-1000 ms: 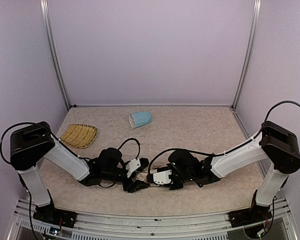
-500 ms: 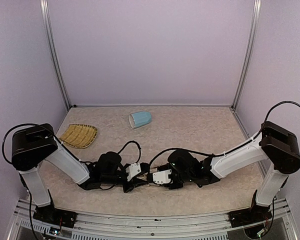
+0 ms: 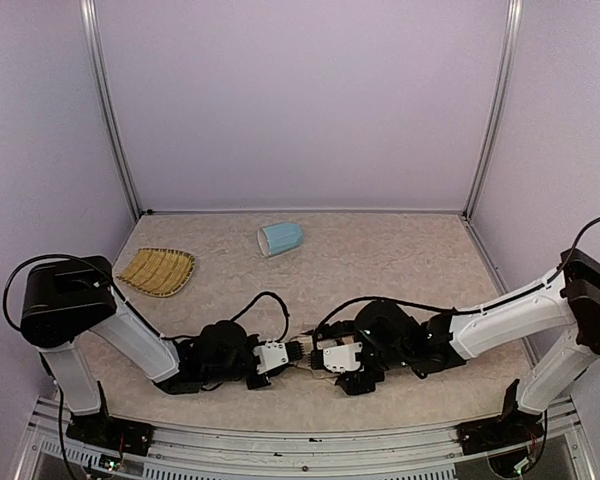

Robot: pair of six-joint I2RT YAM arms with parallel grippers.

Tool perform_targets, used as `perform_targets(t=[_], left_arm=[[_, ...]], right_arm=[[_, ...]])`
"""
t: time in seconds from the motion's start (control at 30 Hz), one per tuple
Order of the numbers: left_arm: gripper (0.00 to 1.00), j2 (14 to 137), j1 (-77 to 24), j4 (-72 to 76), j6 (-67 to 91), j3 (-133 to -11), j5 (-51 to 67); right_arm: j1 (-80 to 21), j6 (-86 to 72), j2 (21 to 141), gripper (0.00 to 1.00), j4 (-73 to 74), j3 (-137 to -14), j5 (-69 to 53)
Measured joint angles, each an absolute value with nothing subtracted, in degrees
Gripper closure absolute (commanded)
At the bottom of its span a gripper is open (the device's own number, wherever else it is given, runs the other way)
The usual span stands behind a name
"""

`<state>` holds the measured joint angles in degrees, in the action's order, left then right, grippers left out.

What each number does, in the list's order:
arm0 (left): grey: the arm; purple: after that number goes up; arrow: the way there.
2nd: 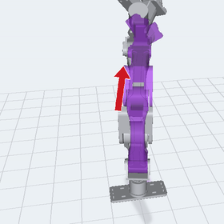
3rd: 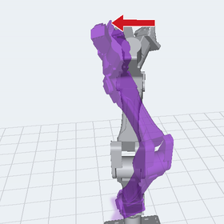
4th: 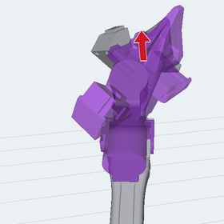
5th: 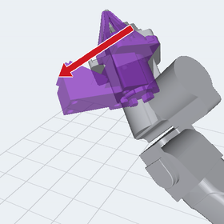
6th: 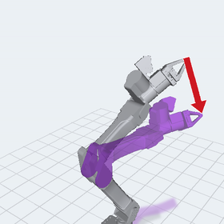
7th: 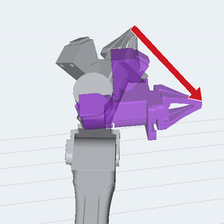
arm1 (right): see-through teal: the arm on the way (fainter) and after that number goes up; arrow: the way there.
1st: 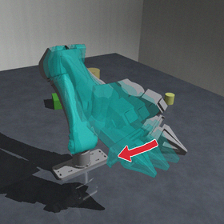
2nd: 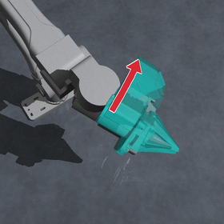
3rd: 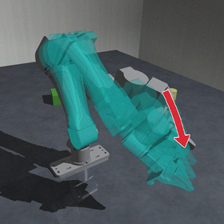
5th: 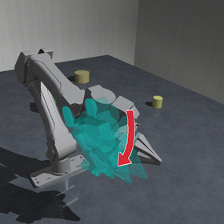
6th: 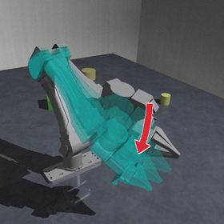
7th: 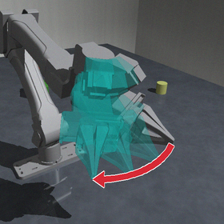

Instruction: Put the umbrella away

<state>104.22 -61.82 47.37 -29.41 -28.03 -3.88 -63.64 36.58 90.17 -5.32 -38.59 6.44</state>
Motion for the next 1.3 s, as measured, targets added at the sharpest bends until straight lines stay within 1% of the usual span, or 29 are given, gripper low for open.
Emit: perform_targets(t=[0.1,0.23,0.3,0.37,0.4,0.47,0.57,0.67,0.73,0.9,1.03,1.13,1.3], left_arm=[[1.0,104.57,-63.09,47.88,-31.27,-28.12,-5.98],[1.0,104.57,-63.75,48.4,-32.69,-27.77,-6.76],[1.0,104.57,-64.07,48.84,-33.15,-27.4,-6.76],[1.0,104.57,-64.49,49.39,-33.69,-27.03,-6.72],[1.0,104.57,-64.73,49.69,-33.95,-26.81,-6.68],[1.0,104.57,-65.17,50.26,-34.39,-26.41,-6.66],[1.0,104.57,-65.8,51.0,-34.96,-25.87,-6.52],[1.0,104.53,-66.15,51.4,-35.14,-25.56,-6.44],[1.0,104.53,-66.24,51.44,-35.2,-25.5,-6.44],[1.0,104.51,-66.32,51.51,-35.22,-25.43,-6.33],[1.0,104.51,-66.32,51.53,-35.24,-25.43,-6.26],[1.0,104.51,-66.32,51.51,-35.27,-25.43,-6.24],[1.0,104.44,-66.37,51.51,-35.29,-25.39,-6.24]], right_arm=[[-64.03,34.98,86.98,0.0,-2.2,-38.59,6.33],[-62.59,31.03,77.6,0.0,-1.13,-38.61,4.54],[-59.24,27.94,72.69,0.0,-2.42,-38.63,1.19],[-53.82,23.66,69.25,0.0,-4.56,-38.87,-3.62],[-51.31,20.95,68.6,0.02,-5.41,-39.33,-5.72],[-47.13,15.68,69.28,0.14,-6.52,-41.1,-8.95],[-43.29,8.32,74.56,0.25,-6.42,-46.06,-13.65],[-40.42,0.91,84.14,0.34,-3.9,-53.56,-18.83],[-38.92,-3.36,90.85,0.39,-1.34,-57.25,-22.35],[-37.89,-11.64,104.44,0.39,5.91,-60.53,-28.73],[-38.44,-14.76,109.86,0.4,9.65,-62.11,-33.04],[-39.9,-15.77,113.58,0.45,10.37,-66.63,-35.2],[-41.89,-17.1,118.06,0.6,9.89,-70.72,-40.38]])
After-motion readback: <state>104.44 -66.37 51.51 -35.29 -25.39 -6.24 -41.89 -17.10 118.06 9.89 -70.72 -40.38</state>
